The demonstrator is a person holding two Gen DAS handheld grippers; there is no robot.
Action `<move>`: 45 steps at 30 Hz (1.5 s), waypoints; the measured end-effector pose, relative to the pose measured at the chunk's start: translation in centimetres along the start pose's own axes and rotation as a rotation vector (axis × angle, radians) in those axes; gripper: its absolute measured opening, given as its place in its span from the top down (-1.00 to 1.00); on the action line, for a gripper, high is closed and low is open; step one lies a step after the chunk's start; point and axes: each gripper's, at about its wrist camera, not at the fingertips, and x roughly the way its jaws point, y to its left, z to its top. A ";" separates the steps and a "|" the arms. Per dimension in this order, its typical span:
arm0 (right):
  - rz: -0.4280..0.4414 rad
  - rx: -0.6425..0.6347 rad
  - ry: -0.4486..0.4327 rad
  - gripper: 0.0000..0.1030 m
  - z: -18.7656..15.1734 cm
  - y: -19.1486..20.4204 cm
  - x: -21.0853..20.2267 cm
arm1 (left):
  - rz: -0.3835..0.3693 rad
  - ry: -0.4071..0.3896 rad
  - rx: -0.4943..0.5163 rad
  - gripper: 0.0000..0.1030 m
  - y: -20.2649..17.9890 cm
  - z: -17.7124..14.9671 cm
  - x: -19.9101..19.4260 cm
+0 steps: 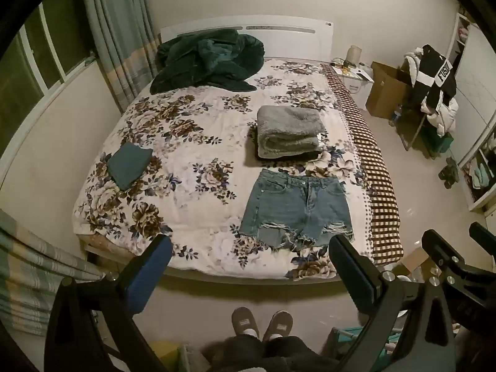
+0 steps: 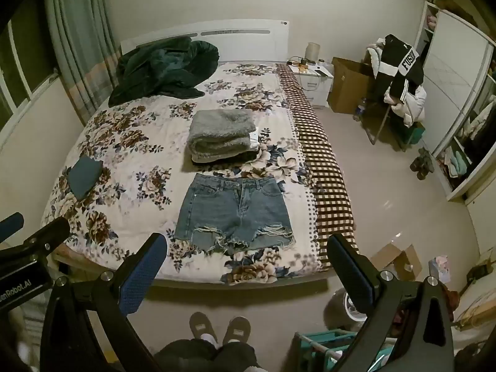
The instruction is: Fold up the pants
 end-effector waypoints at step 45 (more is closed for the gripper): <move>0.010 0.006 0.012 -1.00 0.2 0.7 -0.6 | 0.010 -0.003 0.002 -1.00 0.3 0.5 -0.1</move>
